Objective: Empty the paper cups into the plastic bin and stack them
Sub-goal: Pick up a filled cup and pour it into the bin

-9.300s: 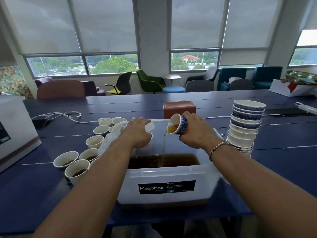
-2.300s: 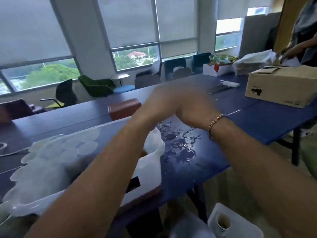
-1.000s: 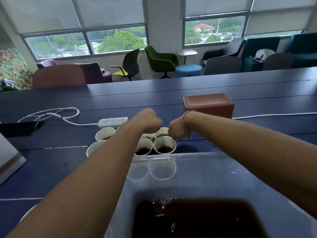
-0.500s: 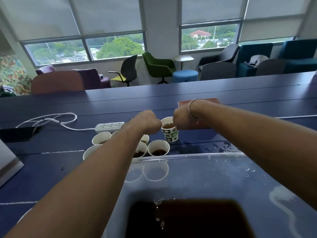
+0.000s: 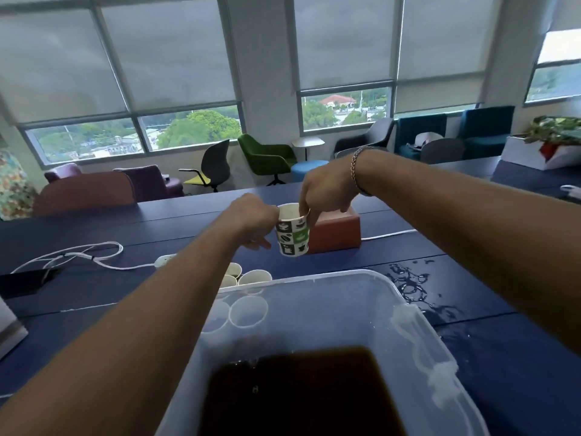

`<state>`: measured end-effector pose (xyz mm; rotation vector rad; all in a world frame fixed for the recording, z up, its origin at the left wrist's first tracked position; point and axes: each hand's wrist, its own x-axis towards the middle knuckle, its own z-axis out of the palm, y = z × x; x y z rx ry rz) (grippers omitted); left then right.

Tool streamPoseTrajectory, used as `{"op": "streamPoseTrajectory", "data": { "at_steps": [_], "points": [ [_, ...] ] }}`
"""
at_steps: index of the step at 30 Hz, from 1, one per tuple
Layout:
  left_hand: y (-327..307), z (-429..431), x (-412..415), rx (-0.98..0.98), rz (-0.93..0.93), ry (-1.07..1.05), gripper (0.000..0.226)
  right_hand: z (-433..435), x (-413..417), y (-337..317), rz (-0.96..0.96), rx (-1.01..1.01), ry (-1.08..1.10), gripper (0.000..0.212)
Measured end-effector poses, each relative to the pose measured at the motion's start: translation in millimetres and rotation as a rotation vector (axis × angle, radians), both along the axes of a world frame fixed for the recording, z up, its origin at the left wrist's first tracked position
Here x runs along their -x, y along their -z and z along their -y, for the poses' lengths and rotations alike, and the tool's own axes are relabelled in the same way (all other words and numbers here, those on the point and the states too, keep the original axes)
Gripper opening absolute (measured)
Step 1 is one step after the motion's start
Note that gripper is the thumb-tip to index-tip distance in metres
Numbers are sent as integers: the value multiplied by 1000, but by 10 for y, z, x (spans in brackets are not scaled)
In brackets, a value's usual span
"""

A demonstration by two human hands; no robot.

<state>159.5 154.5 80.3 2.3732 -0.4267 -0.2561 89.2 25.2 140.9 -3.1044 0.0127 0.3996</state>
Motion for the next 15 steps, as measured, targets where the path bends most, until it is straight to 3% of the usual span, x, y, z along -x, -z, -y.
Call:
{"op": "streamPoseTrajectory", "data": {
  "at_steps": [4,9,12,15],
  "points": [
    [-205,-70,275,134,-3,9,25,-1,344,-119,150,-90,17,32],
    [-293,-247,506,258,91,-71,29,-25,580,210,401,-307,115,69],
    [-269,-325,674,305,111,-65,33,-186,715,513,454,-705,154,59],
    [-180,-387,869,370,83,-45,33,-381,902,787,602,-1072,198,62]
  ]
}}
